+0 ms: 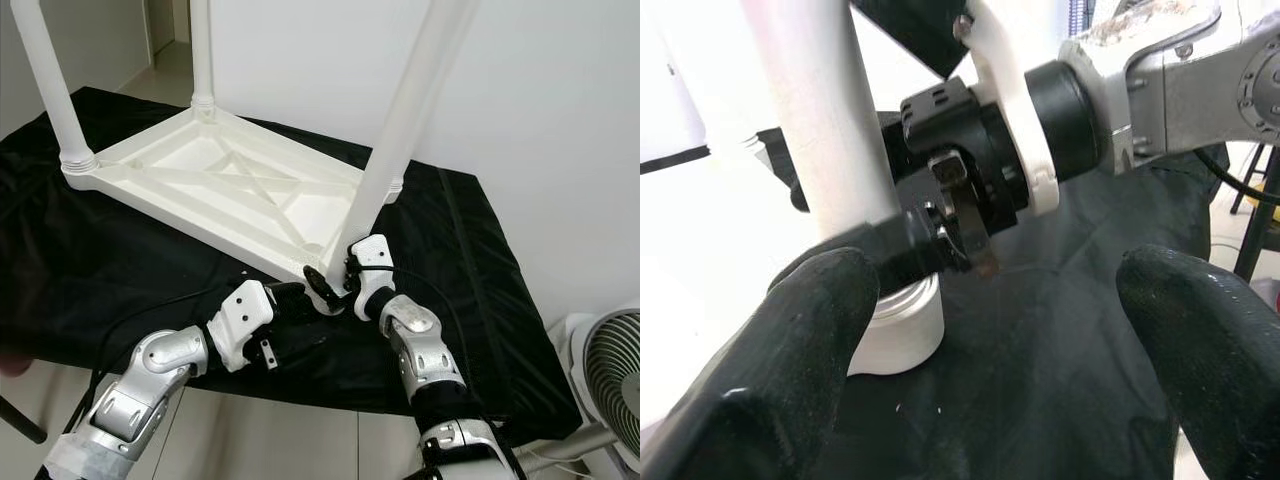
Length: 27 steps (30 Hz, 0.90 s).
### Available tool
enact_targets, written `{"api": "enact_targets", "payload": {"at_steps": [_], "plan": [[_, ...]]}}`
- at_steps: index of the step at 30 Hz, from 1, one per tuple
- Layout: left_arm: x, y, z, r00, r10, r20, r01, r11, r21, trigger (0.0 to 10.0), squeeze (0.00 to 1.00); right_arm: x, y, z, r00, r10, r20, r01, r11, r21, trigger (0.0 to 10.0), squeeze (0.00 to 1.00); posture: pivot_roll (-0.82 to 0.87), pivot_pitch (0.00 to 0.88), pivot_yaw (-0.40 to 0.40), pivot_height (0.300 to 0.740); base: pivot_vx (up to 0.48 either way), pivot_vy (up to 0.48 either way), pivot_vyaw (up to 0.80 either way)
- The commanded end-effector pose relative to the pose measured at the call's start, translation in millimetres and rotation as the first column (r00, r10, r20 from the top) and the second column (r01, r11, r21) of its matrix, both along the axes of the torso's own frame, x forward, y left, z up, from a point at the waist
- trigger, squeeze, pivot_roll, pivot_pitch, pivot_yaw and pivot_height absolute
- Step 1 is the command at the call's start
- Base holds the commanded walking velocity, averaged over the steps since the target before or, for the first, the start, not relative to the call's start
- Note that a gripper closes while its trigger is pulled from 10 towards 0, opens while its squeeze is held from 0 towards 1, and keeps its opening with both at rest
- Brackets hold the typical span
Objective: Building children table
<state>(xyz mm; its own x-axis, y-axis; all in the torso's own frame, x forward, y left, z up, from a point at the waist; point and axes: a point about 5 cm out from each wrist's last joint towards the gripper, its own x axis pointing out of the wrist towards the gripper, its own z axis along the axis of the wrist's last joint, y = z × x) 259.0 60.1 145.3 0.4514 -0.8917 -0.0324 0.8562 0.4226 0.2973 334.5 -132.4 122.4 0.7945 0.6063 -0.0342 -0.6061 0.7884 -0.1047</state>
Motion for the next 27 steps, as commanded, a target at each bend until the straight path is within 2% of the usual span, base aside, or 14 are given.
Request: {"api": "enact_targets", "payload": {"at_steps": [1,2,3,14,15,16,19,20,21,23,26,27], "plan": [[1.1,-2.7,2,1.0,0.024,0.01,-0.024,1.0,-0.01,10.0,0.0,2.8,4.7,-2,0.999,0.032,-0.011,-0.032,0.999,-0.029,8.9,0.0,0.02,0.0,-0.158,0.74,0.0,0.0,0.0],[1.1,-2.7,2,1.0,0.024,0.01,-0.024,1.0,-0.01,10.0,0.0,2.8,4.7,-2,0.999,0.032,-0.011,-0.032,0.999,-0.029,8.9,0.0,0.02,0.0,-0.158,0.74,0.0,0.0,0.0],[1.4,-2.2,3,1.0,0.029,0.01,-0.029,1.0,-0.012,10.0,0.0,4.1,5.1,-3,0.999,0.042,-0.023,-0.043,0.998,-0.035,0.1,0.0,0.03,0.0,-0.164,0.74,0.0,0.0,0.0],[0.8,-0.6,3,0.999,0.037,0.006,-0.037,0.999,-0.015,10.0,0.0,7.5,-3.3,-7,0.998,0.056,-0.041,-0.057,0.998,-0.033,0.0,0.0,0.03,0.0,-0.155,0.74,0.0,0.0,0.0],[1.1,-1.0,4,0.999,0.035,0.007,-0.035,0.999,-0.015,10.0,0.0,9.9,-5.1,-5,1.0,0.015,-0.023,-0.016,0.999,-0.041,0.0,0.0,0.02,0.0,-0.155,0.74,0.0,0.0,0.0],[1.3,-1.3,4,0.999,0.034,0.007,-0.034,0.999,-0.014,10.0,0.0,11.9,-6.2,-4,1.0,-0.016,-0.015,0.016,0.999,-0.036,3.6,0.0,0.02,0.0,-0.154,0.74,0.0,0.0,0.0],[1.5,-1.4,4,0.999,0.034,0.008,-0.034,0.999,-0.014,10.0,0.0,13.3,-6.8,-3,0.999,-0.037,-0.011,0.037,0.999,-0.033,3.6,0.0,0.02,0.0,-0.154,0.74,0.0,0.0,0.0],[1.6,-1.3,4,0.999,0.034,0.008,-0.034,0.999,-0.012,10.0,0.0,15.4,-6.7,-1,0.997,-0.076,-0.009,0.075,0.997,-0.021,10.0,0.0,0.02,0.0,-0.152,0.74,0.0,0.0,0.0],[1.6,-1.3,4,0.999,0.034,0.008,-0.034,0.999,-0.012,10.0,0.0,15.4,-6.7,-1,0.997,-0.076,-0.009,0.075,0.997,-0.021,10.0,0.0,0.02,0.0,-0.152,0.74,0.0,0.0,0.0],[0.9,-0.3,1,0.999,0.032,0.006,-0.032,0.999,0.006,10.0,0.0,16.3,-1.0,1,0.987,-0.157,-0.018,0.157,0.988,0.006,10.0,0.0,0.02,0.0,-0.15,0.74,0.0,0.0,0.0],[0.7,0.0,1,0.999,0.032,0.004,-0.032,0.999,0.009,10.0,0.0,16.2,1.1,1,0.983,-0.184,-0.023,0.184,0.983,0.015,10.0,0.0,0.02,0.0,-0.15,0.74,0.0,0.0,0.0],[0.2,0.4,0,0.999,0.032,0.003,-0.032,0.999,0.011,10.0,0.0,13.4,6.5,1,0.978,-0.206,-0.03,0.207,0.978,0.03,10.0,0.0,0.02,0.0,-0.148,0.74,0.0,0.0,0.0]]}}
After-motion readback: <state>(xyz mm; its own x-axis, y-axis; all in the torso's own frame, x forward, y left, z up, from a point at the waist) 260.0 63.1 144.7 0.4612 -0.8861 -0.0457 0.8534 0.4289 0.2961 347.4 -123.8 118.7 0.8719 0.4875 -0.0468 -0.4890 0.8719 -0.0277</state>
